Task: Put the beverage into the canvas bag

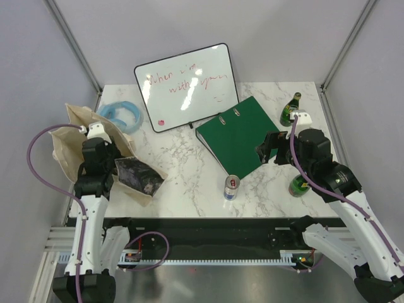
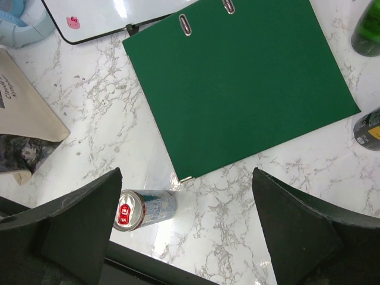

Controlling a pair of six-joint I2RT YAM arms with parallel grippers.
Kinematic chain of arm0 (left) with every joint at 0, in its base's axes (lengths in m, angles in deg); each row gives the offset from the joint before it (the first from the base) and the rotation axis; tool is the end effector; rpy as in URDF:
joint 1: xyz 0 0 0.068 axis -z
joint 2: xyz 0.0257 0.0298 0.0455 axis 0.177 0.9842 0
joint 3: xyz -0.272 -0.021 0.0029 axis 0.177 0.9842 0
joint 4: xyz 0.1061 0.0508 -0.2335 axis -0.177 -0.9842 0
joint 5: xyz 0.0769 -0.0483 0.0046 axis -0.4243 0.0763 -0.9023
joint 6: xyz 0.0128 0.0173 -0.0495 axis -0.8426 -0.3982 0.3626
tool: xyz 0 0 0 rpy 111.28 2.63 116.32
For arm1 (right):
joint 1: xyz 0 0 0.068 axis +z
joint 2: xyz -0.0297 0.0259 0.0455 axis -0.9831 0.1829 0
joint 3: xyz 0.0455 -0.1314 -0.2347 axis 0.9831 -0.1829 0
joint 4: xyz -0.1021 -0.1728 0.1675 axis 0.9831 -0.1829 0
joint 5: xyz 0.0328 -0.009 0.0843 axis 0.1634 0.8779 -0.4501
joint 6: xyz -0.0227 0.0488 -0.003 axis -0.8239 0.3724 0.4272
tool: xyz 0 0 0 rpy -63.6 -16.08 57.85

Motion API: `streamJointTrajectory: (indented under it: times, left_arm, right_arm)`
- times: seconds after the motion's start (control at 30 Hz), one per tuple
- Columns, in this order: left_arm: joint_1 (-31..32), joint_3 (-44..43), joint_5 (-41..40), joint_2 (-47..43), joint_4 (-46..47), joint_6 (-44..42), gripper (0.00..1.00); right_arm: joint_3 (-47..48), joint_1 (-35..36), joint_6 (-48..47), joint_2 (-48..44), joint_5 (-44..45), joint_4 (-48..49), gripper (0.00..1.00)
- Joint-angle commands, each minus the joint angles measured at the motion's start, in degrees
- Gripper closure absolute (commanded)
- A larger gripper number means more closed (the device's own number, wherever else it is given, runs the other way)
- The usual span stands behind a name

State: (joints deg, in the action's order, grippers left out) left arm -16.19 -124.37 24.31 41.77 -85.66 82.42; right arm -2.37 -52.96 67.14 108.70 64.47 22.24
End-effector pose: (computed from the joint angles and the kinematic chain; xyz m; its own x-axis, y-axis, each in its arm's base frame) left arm 0.1634 0.0224 0.3037 -0.4301 -0.2134 -0.8772 -0.3088 0.9478 -0.0792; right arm 0.1435 0.0694 0.3717 -0.4984 0.1229 -0.8582 -0.2510 0.9271 0.2785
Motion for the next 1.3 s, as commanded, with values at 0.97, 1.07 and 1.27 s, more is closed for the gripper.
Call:
streamJointTrajectory:
  times: [0.97, 1.07, 1.27]
  left_arm:
    - [-0.15, 4.53, 0.09, 2.08, 8.75, 10.48, 0.66]
    - [-0.15, 4.35, 0.10, 2.26, 8.31, 10.21, 0.60]
    - [-0.15, 3.82, -0.43, 1.03, 7.87, 10.13, 0.51]
  right_arm:
    - [0.70, 0.31, -0.63, 0.28, 0.29, 2.13, 0.02]
    - [0.61, 0.31, -0.72, 0.19, 0.38, 2.31, 0.02]
    - [0.44, 0.39, -0.63, 0.19, 0.29, 2.40, 0.02]
